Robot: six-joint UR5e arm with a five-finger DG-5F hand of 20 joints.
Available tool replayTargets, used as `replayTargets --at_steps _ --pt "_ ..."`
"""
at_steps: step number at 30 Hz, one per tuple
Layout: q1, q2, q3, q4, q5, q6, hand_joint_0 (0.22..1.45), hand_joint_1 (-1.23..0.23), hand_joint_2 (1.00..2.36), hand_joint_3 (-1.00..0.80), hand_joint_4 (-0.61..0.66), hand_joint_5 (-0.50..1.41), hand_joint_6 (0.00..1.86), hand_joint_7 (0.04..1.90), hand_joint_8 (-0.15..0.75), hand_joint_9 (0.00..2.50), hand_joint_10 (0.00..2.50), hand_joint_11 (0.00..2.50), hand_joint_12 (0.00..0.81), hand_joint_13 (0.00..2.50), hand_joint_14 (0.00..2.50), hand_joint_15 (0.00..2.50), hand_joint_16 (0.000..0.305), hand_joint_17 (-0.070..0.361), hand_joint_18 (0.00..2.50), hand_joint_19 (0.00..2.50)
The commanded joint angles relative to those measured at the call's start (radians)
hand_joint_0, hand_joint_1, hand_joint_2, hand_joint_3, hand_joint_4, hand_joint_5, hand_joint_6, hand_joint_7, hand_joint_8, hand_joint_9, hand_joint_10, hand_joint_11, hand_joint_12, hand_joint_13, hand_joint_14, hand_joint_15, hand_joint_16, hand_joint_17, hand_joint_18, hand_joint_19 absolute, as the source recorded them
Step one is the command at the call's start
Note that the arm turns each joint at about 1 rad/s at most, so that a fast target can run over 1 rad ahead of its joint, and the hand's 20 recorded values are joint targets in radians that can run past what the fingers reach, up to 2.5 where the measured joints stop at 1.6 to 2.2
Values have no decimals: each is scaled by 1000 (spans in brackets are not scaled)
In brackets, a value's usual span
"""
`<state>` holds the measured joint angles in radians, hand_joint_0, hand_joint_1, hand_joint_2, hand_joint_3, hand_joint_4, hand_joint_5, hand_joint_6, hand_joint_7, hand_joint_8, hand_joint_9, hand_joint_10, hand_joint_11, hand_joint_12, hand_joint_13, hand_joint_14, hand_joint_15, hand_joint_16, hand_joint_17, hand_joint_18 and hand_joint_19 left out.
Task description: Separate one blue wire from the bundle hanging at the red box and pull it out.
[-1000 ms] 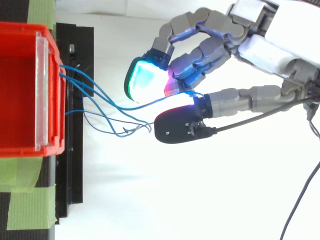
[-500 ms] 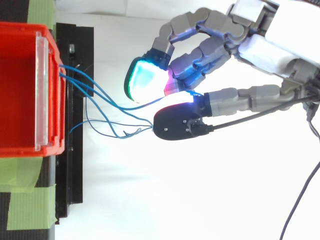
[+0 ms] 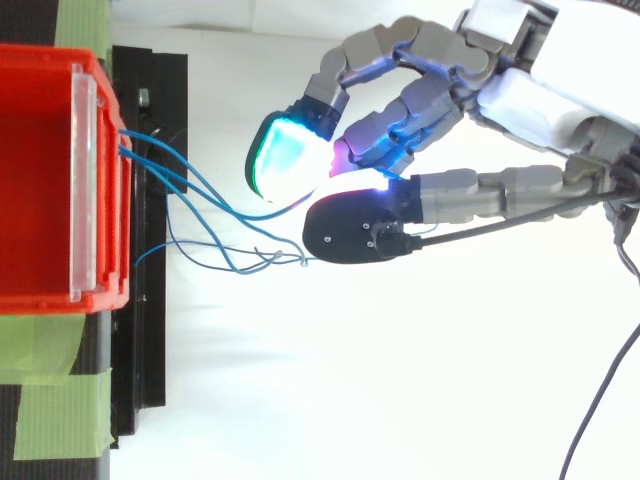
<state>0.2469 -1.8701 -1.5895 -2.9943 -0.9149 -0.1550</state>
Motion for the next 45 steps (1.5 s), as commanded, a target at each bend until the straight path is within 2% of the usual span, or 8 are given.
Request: replayTargets --at_steps 1,6,17,26,30,38,41,45 --pt "0 0 0 1 -1 0 569 -593 1272 -103 232 -203 912 731 378 1020 3 1273 478 1131 1 1415 62 140 893 510" --pt "0 0 0 3 -1 -1 533 -492 1376 -150 239 -202 911 756 397 1037 4 1264 488 1143 0 1406 64 145 910 509" --pt "0 0 0 3 -1 -1 509 -412 1404 -193 235 -199 908 768 408 1052 3 1264 499 1148 3 1411 67 150 919 505" --pt "0 0 0 5 -1 -1 402 -372 1636 -285 283 -202 905 775 449 1066 2 1290 566 1144 144 1330 75 170 969 485" --pt "0 0 0 5 -1 -1 409 -433 1454 -274 286 -205 902 778 447 1051 2 1283 566 1138 147 1327 77 173 962 482" --pt "0 0 0 5 -1 0 434 -490 1285 -244 295 -208 900 774 446 1048 3 1273 565 1130 129 1354 76 172 953 488" --pt "0 0 0 5 -1 0 453 -533 1117 -202 295 -213 896 793 442 1035 4 1300 558 1120 116 1365 76 172 938 493" --pt "0 0 0 5 -1 0 457 -598 1002 -205 300 -220 893 791 432 1001 5 1327 551 1108 86 1389 76 171 918 494"
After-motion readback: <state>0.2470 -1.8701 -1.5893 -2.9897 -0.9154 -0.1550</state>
